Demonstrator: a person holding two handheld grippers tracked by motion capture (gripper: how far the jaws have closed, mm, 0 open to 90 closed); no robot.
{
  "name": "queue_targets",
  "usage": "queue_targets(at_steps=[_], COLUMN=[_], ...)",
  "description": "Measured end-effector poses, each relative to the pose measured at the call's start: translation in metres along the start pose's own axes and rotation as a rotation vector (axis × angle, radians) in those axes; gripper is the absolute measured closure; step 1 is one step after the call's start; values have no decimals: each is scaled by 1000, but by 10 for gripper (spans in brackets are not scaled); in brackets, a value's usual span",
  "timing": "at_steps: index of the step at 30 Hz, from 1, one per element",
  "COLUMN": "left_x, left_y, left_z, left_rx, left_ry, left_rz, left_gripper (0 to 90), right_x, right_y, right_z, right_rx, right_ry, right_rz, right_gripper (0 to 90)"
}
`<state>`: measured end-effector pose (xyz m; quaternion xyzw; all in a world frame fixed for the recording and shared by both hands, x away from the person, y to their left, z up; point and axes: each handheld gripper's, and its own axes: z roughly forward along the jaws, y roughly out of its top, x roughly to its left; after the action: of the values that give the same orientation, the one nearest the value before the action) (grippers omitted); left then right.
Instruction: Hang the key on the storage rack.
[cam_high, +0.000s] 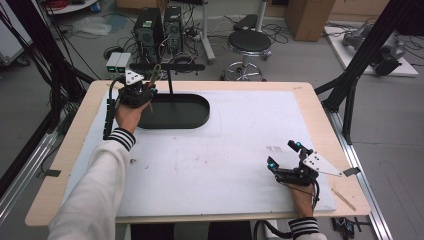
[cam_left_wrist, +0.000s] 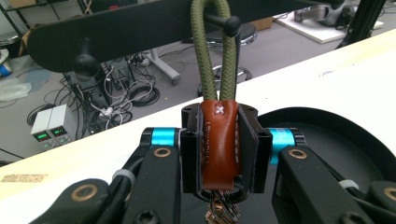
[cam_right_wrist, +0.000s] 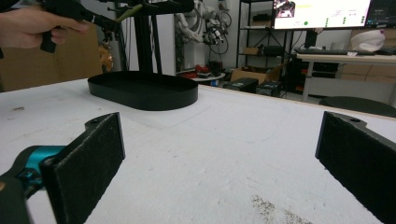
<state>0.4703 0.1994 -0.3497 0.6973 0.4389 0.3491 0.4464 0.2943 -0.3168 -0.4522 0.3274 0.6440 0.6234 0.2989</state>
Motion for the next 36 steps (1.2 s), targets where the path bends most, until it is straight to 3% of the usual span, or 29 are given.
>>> queue_targets(at_steps=[19,27,29,30,32,36], left_x=[1,2,4,5,6,5], left_y=[-9,-11,-12,-13,-11,-4], left_z=[15,17,17,17,14,0], left_rx=[46,40,38,31,11,-51], left_ry=[18,11,-10,-23,-70,-166], left_rz=[25,16,15,20,4,-36], left_gripper=[727,708,663,591,446,279], right_x=[0,-1,-1,-1,-1,-1], right_y=[0,0,0,0,0,0], right_z=[0,0,0,0,0,0], right_rx=[-3,-6,-7,-7,-7,-6], right_ry=[1,0,-3,-3,-4,-2], right_rz=[9,7,5,5,5,3], right_gripper=[3,3,3,3,3,3])
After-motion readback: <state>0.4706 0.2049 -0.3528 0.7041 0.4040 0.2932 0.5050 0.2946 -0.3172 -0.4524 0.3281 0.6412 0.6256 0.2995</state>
